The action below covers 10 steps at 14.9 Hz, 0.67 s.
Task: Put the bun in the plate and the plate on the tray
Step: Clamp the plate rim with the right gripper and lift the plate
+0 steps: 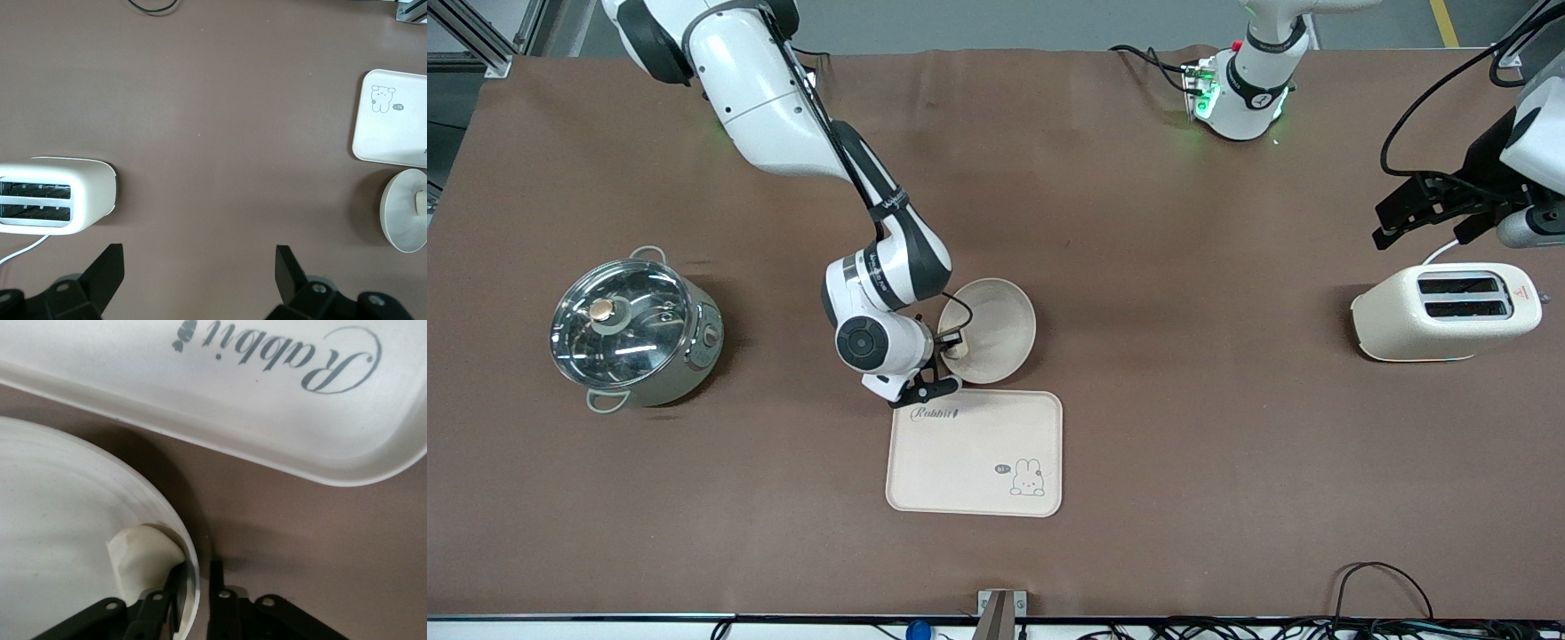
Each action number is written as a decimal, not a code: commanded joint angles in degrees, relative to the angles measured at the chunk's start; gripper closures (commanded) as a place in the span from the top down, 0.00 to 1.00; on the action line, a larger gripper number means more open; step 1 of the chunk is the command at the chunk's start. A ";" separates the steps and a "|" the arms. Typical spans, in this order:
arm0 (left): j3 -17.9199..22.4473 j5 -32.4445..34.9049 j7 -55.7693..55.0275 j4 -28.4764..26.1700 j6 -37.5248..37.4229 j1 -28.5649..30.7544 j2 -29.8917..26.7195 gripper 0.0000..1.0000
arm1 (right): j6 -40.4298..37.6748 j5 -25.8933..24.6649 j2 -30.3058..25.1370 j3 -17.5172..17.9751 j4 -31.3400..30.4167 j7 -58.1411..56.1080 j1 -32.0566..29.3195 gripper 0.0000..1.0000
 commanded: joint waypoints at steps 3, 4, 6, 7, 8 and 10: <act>0.27 -0.52 1.36 1.43 -1.22 0.22 0.47 1.00 | 0.97 1.09 1.36 0.29 0.18 -0.53 0.03 0.04; 0.27 -0.52 1.36 1.43 -1.22 0.22 0.47 1.00 | 0.97 1.09 1.36 0.29 0.18 -0.53 0.03 0.04; 0.27 -0.60 1.36 1.43 -1.22 0.05 0.47 1.00 | 0.97 1.09 1.36 0.29 0.18 -0.44 0.03 0.02; 0.27 -0.60 1.27 1.43 -1.22 0.05 0.47 1.00 | 0.97 1.00 1.27 0.29 0.26 -0.27 0.11 0.01; 0.27 -0.52 1.27 1.43 -1.22 0.05 0.47 1.00 | 0.97 1.00 1.27 0.29 0.26 -0.27 0.12 0.00; 0.27 -0.52 1.27 1.43 -1.22 0.14 0.47 1.00 | 0.71 1.00 0.84 0.29 0.35 0.00 -0.15 0.00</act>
